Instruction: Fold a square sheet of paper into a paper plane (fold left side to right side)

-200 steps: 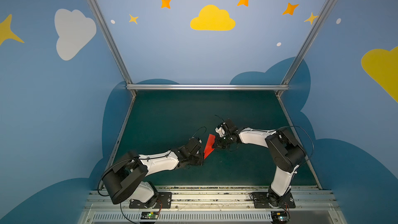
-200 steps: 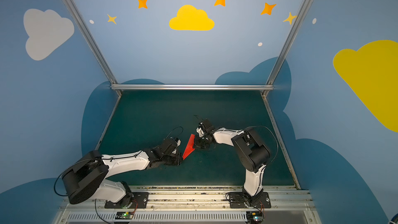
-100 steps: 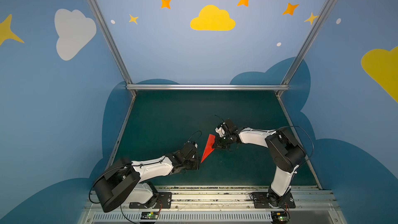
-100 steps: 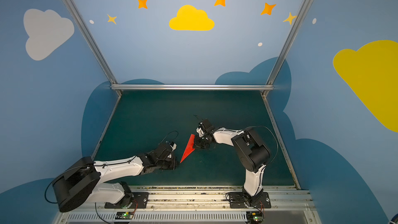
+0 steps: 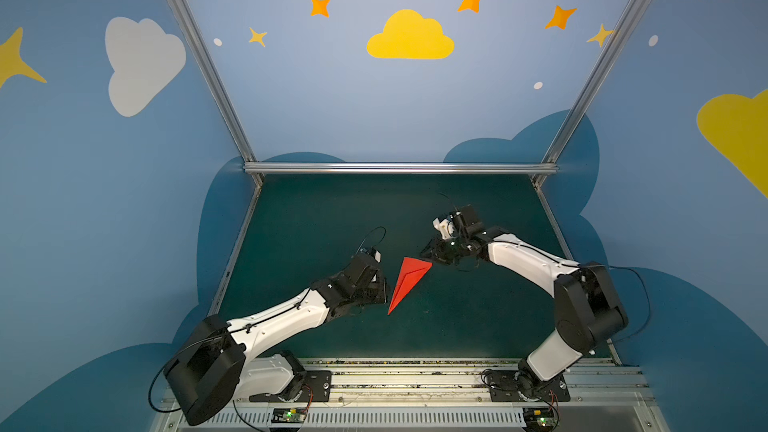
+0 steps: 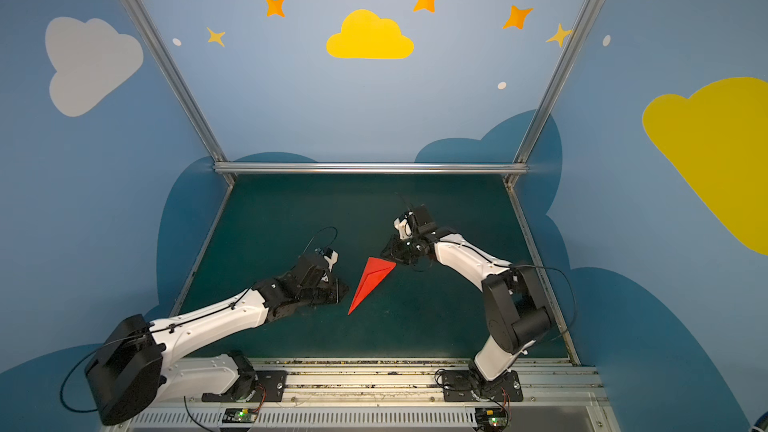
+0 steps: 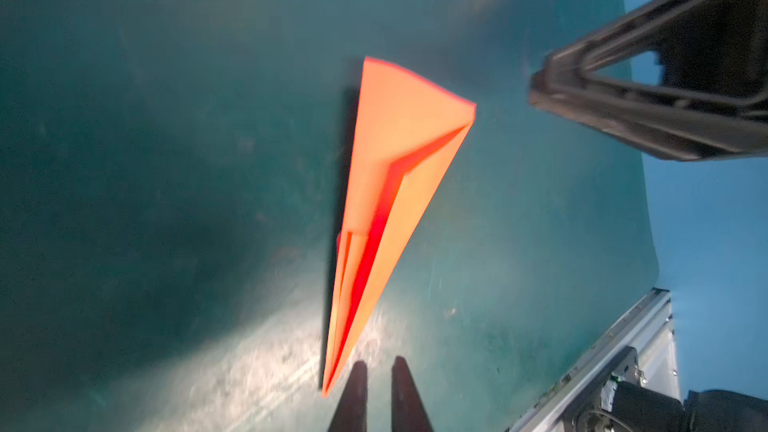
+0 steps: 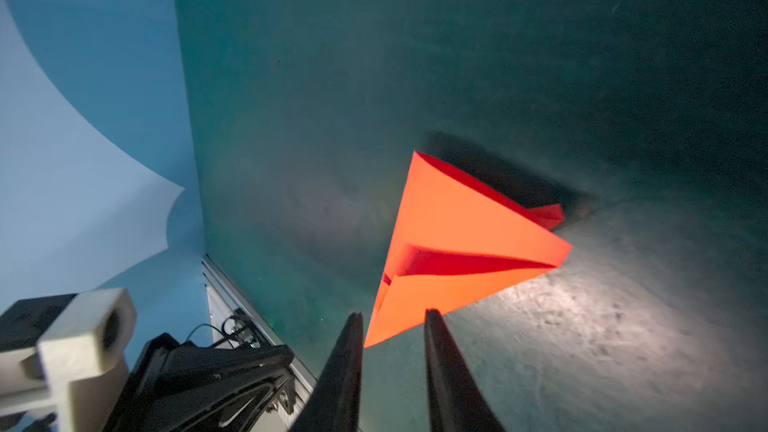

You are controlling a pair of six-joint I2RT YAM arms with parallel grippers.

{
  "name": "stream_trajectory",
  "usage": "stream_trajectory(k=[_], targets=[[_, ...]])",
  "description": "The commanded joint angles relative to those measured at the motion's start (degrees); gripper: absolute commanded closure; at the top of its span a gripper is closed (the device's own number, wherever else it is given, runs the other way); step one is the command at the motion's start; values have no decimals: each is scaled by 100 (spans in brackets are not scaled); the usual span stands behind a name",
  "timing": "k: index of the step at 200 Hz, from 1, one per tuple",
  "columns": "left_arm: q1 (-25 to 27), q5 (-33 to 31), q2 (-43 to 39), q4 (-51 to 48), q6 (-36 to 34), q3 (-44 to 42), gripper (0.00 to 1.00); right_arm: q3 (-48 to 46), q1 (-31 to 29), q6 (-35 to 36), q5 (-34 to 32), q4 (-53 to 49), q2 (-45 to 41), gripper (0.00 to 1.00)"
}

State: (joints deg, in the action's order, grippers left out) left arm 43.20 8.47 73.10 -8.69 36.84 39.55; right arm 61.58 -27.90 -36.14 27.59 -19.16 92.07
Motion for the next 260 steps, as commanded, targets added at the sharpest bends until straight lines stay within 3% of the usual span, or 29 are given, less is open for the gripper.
stream_trajectory(k=[1,60,85,109,166,260], targets=[[-111,-65,387,-324,-191,416,78,-470,256,111,135,-180,-229,74],[-716,324,1608,-258,-331,1349,44,-1523,578,212,438,351,-388,75],[-1132,1263,2205,-134,-302,1698,39,-1792,575,150,622,733,-215,89],[-1373,1946,2786,-112,-365,2064,40,-1904,549,108,777,1026,4,100],[-1587,2957,3813,7,-414,2723,48,-1906,479,46,967,1410,506,100],[-1323,3338,4019,424,-206,2585,66,-1824,384,4,922,1576,1009,100]])
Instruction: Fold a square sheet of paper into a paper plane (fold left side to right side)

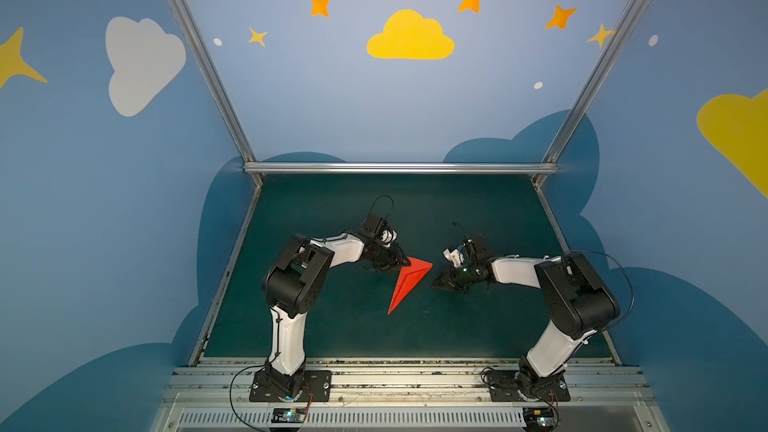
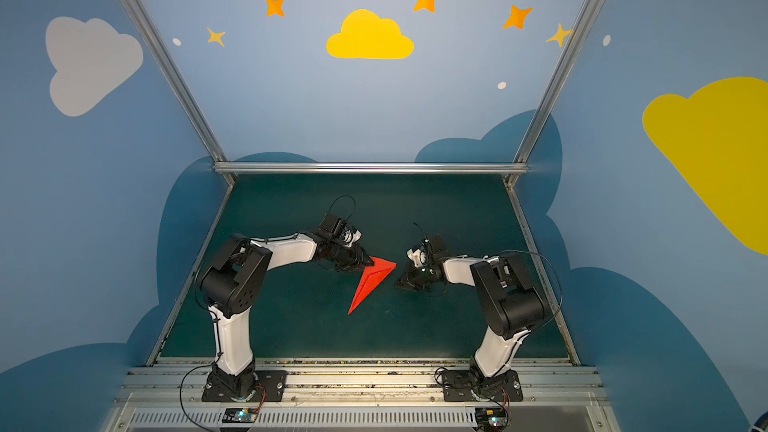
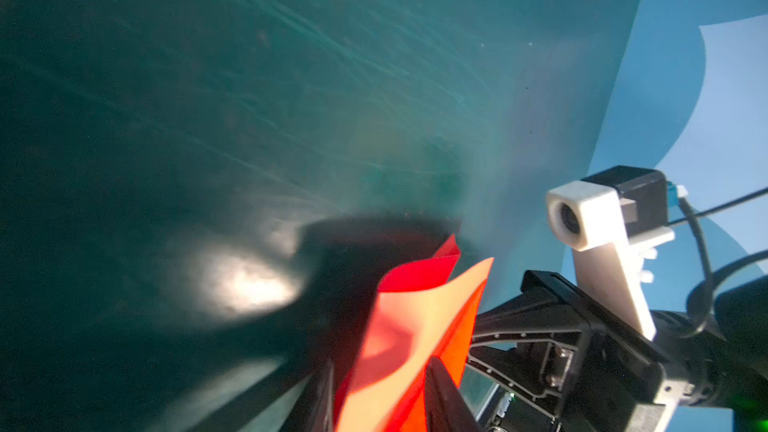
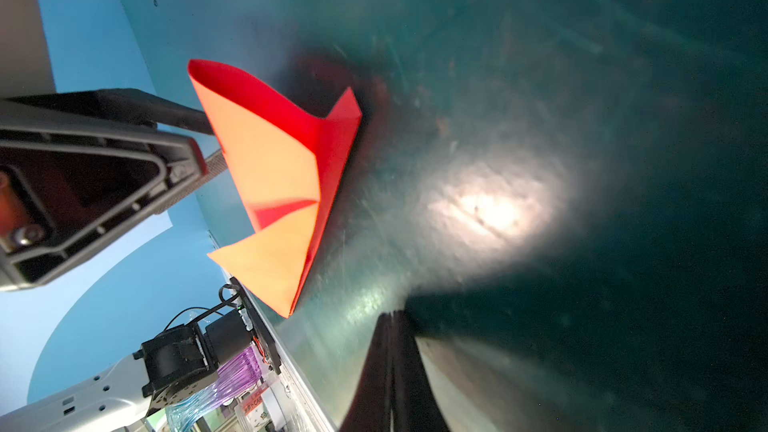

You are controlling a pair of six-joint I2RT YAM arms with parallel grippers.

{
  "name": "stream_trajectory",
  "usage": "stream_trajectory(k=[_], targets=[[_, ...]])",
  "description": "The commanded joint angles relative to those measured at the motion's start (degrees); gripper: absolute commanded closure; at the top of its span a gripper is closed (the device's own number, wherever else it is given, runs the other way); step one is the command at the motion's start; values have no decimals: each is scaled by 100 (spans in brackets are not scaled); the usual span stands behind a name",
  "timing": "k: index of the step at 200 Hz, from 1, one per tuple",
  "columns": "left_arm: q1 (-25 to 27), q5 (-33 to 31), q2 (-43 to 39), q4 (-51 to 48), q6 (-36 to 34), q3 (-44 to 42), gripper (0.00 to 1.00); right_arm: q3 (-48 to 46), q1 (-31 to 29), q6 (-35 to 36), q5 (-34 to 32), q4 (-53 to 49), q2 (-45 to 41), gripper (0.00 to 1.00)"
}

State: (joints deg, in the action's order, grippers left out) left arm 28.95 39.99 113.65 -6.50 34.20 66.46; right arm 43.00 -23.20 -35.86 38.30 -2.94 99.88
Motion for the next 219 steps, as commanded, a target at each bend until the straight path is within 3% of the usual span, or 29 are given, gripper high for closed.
stream_trajectory(k=[1,29,60,77,99,130,152,175,219], targets=[[111,186,-40,208,55,-106,66,29,-87,-26,-149,-43,231,100],[280,106,-62,256,120,-104,77,40,-110,-44,-169,-4,303,100],[439,-109,-114,256,207,-76,96,28,-109,-34,-171,-39,217,100],[480,-402,-401,211,256,-114,97,-74,-104,-19,-205,-122,-55,100],[581,-1582,-1093,-331,142,-156,97,-299,-101,55,-303,-358,-602,100],[815,-3737,-1909,-1344,-76,-51,97,-677,-170,123,-432,-699,-1400,100],[905,-4682,-2056,-1849,-175,65,97,-793,-383,110,-592,-928,-1864,100],[963,-5271,-1990,-2133,-257,165,97,-855,-690,15,-846,-1097,-2264,100],[1071,-5665,-1656,-2030,-352,148,97,-880,-1059,-219,-1076,-1095,-2561,100]])
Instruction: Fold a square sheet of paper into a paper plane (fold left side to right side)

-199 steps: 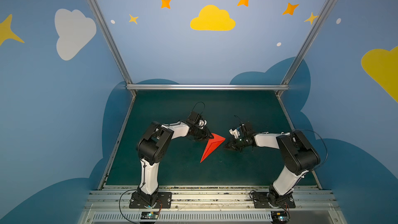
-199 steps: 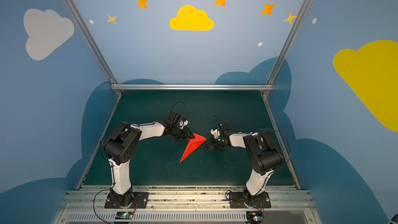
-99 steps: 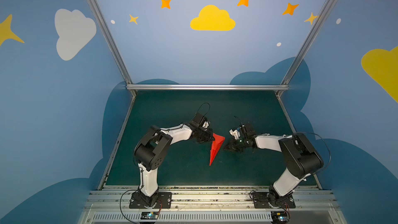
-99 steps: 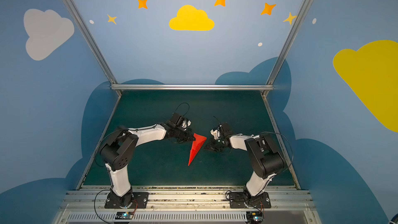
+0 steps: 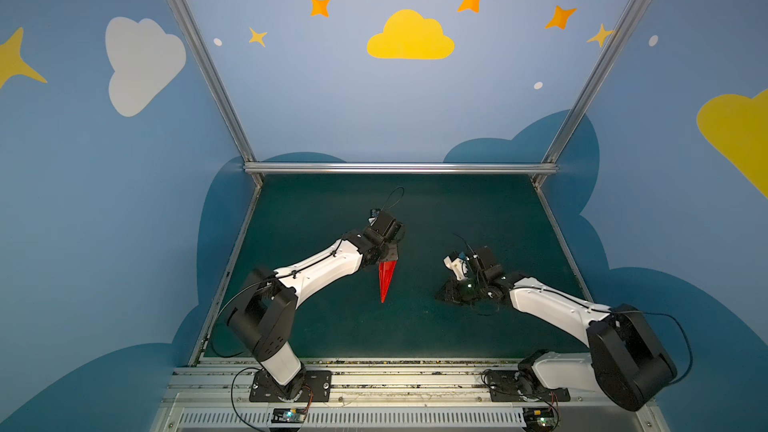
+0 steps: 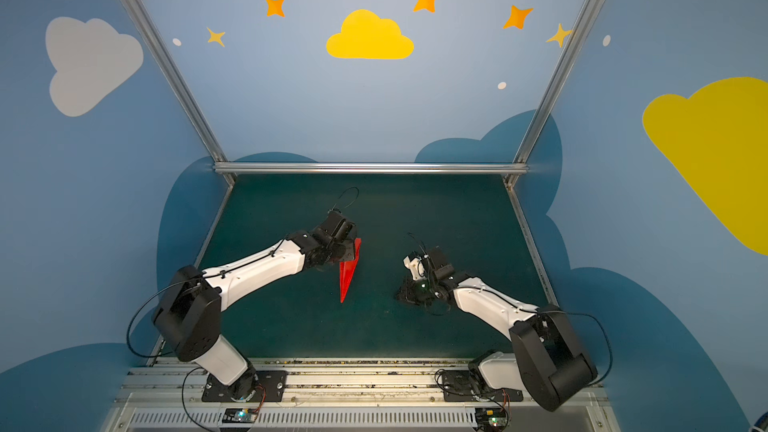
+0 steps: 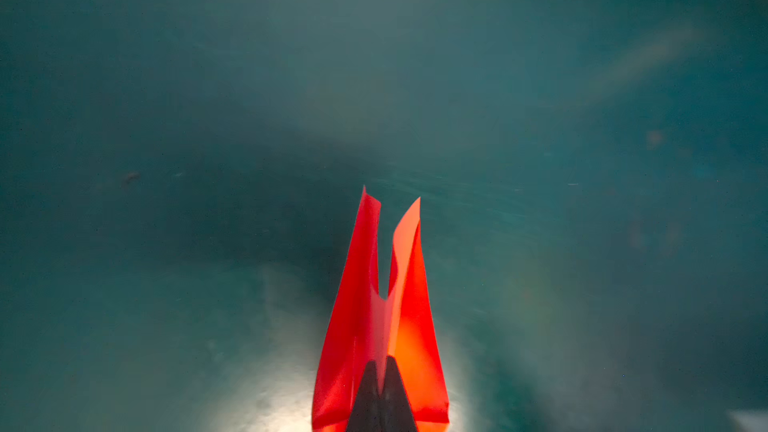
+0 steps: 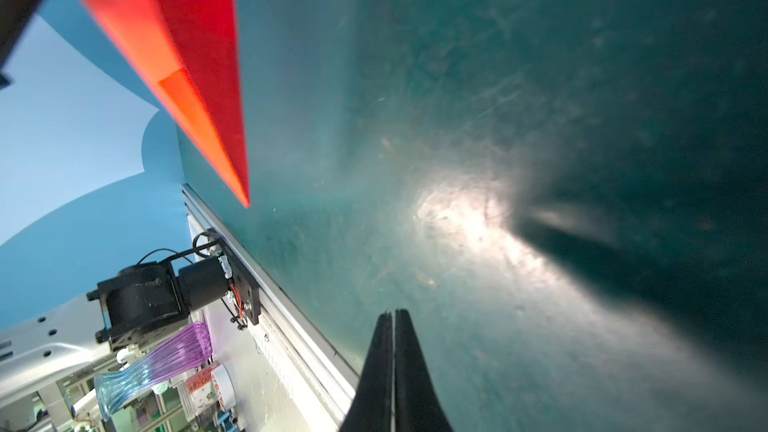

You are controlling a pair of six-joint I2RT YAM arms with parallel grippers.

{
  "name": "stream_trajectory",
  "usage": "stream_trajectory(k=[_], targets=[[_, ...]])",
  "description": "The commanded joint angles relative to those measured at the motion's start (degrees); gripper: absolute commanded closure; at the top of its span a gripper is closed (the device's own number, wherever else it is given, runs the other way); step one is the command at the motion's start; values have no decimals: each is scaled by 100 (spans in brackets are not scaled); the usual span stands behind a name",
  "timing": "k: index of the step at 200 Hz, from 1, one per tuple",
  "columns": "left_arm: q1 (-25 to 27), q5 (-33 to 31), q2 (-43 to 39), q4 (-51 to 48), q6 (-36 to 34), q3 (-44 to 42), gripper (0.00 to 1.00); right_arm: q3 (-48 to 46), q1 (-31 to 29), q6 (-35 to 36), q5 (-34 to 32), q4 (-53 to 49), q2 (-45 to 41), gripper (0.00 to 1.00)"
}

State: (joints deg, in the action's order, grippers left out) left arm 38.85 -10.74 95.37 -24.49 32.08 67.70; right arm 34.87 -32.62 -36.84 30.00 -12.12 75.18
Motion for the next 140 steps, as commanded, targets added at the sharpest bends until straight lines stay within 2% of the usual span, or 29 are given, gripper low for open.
stream_trajectory(k=[1,69,91,110,140], targets=[[89,-607,199,-231,-140,24,97,-68,-119,-121,-247,-177,-87,100],[419,-985,783,-196,-152,57,95,23,-182,-102,-286,-47,251,100],[474,-982,908,-191,-130,43,83,32,-183,-100,-293,-20,296,100],[529,-1035,914,-194,-72,-17,69,37,-184,-105,-307,-18,298,100],[526,-1001,882,-127,10,-164,54,64,-183,-88,-329,-70,265,100]])
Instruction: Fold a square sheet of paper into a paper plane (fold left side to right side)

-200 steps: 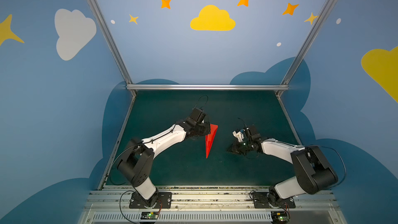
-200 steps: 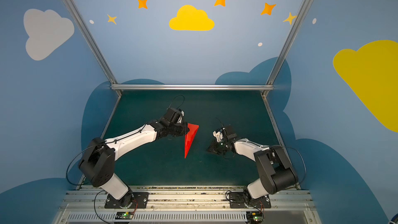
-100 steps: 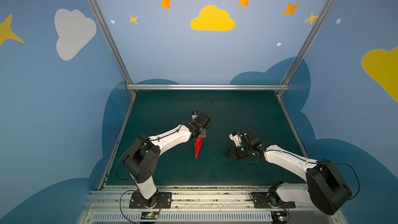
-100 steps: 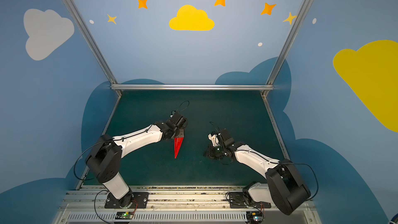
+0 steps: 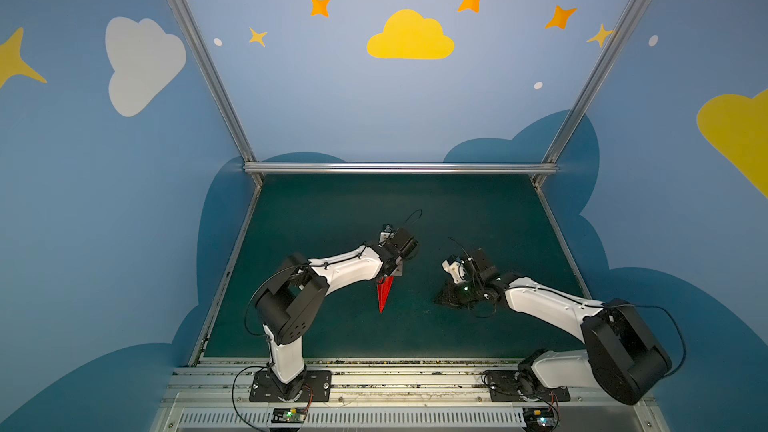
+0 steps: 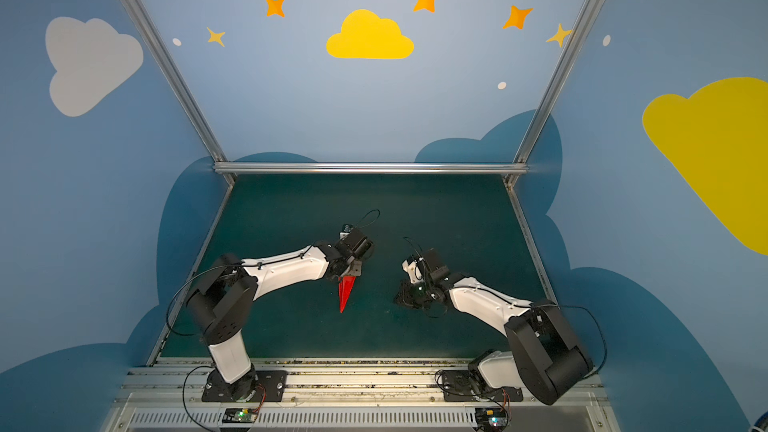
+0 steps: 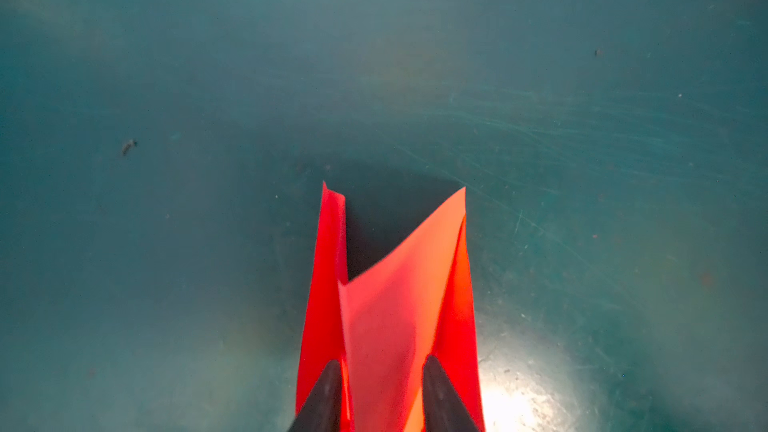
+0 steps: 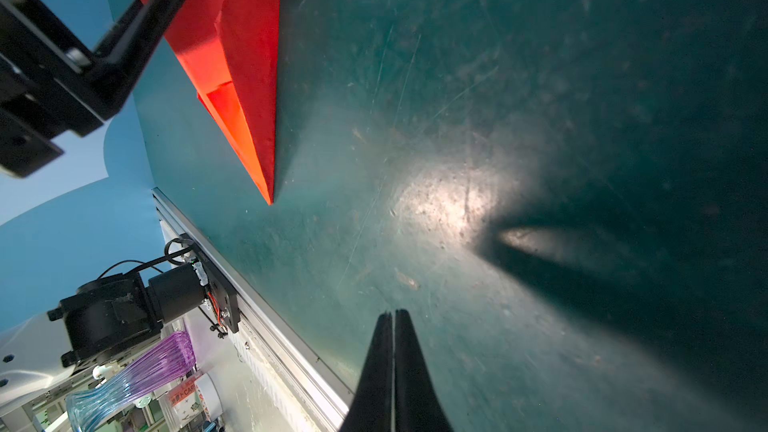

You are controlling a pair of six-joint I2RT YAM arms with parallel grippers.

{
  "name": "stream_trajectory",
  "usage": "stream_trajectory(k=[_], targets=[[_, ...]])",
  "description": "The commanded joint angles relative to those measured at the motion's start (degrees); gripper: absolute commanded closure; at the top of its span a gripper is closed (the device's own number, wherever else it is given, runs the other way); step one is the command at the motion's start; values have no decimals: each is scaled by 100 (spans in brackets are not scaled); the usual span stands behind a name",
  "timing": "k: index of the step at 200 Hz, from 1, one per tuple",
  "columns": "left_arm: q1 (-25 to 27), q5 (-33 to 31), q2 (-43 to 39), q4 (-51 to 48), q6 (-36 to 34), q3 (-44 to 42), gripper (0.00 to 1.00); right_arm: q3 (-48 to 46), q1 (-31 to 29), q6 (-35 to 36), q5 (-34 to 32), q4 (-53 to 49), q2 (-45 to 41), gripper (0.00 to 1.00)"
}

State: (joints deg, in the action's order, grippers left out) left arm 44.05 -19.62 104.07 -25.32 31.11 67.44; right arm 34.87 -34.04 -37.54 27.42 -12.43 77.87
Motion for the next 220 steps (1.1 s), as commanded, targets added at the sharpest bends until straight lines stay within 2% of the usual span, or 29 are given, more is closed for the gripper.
stream_trajectory(k=[1,88,152,186,220], targets=[[7,-108,10,-44,110,-145,54,68,-41,-17,-71,-45,-6,100],[86,85,169,181,299,-447,32,90,-50,-26,-113,-122,-116,100],[93,151,387,204,274,-443,31,102,-56,-33,-203,-294,-296,100],[88,112,194,-47,99,-174,29,136,-53,-55,-202,-362,-397,100],[81,119,-277,-503,-187,358,19,262,-30,-10,-252,-573,-546,100]])
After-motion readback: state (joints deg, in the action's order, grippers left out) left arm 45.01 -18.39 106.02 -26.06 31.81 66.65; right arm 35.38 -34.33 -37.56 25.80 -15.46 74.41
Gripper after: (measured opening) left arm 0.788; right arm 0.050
